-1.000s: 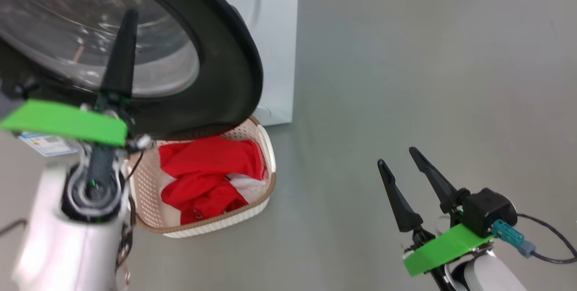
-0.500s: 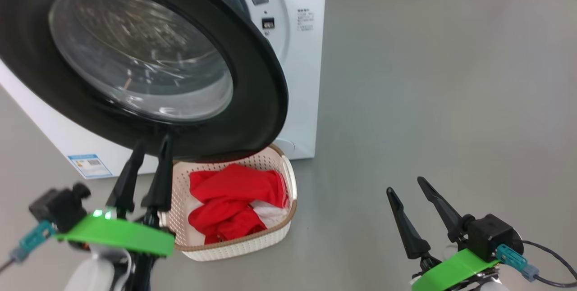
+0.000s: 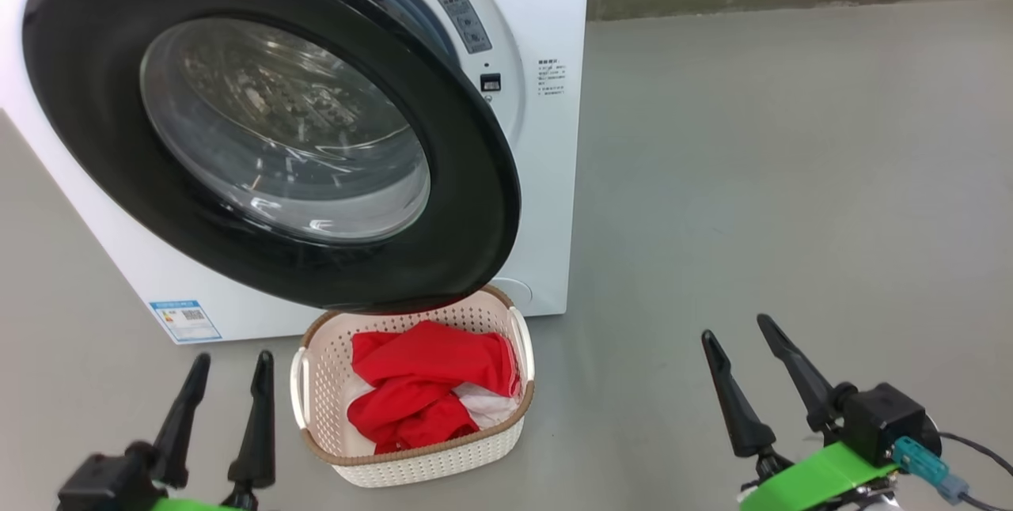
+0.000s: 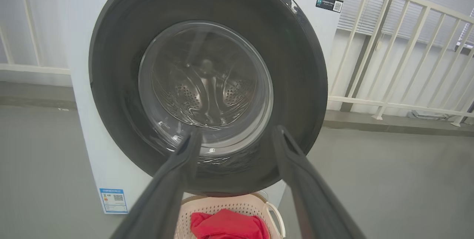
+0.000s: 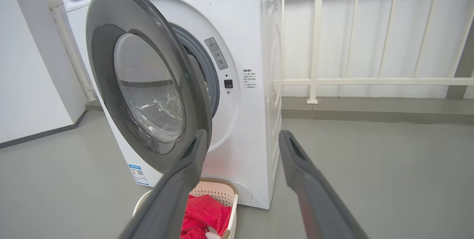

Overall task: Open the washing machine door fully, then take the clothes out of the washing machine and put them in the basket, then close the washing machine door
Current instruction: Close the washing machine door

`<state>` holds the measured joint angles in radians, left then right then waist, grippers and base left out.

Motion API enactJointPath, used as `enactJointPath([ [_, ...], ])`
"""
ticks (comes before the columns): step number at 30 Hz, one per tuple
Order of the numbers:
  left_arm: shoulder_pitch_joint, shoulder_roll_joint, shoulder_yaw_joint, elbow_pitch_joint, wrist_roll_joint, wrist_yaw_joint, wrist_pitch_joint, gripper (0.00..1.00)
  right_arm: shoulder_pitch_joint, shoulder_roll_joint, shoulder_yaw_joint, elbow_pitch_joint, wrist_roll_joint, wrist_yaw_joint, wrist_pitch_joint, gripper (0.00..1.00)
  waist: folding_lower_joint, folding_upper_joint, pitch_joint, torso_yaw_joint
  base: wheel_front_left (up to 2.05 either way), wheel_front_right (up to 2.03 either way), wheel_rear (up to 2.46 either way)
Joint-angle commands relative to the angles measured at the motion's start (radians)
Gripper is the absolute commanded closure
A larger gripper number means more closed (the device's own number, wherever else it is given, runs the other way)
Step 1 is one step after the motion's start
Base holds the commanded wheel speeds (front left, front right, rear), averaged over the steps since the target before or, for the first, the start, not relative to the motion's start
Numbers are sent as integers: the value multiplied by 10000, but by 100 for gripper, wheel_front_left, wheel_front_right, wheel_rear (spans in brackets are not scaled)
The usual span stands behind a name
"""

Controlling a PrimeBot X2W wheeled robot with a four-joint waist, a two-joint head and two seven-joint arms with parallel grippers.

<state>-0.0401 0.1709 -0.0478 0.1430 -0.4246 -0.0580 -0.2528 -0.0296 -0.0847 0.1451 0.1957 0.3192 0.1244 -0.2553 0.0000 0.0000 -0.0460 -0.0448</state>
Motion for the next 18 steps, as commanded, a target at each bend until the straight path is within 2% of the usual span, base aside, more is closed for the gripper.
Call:
enactJointPath([
  [1, -130, 169, 481, -341, 475, 31, -88, 0, -49, -13, 153, -271, 16, 63, -65, 0, 0, 0, -66, 30, 0, 0, 0],
  [10, 562, -51, 1106, -582, 1957, 53, -88, 0, 125, -22, -110, -372, -24, 63, -65, 0, 0, 0, -232, 120, 0, 0, 0],
  [18, 836, -378, 1552, -494, 2191, -92, -89, 0, 212, -24, -241, -360, -49, 63, -65, 0, 0, 0, -308, 161, 0, 0, 0],
])
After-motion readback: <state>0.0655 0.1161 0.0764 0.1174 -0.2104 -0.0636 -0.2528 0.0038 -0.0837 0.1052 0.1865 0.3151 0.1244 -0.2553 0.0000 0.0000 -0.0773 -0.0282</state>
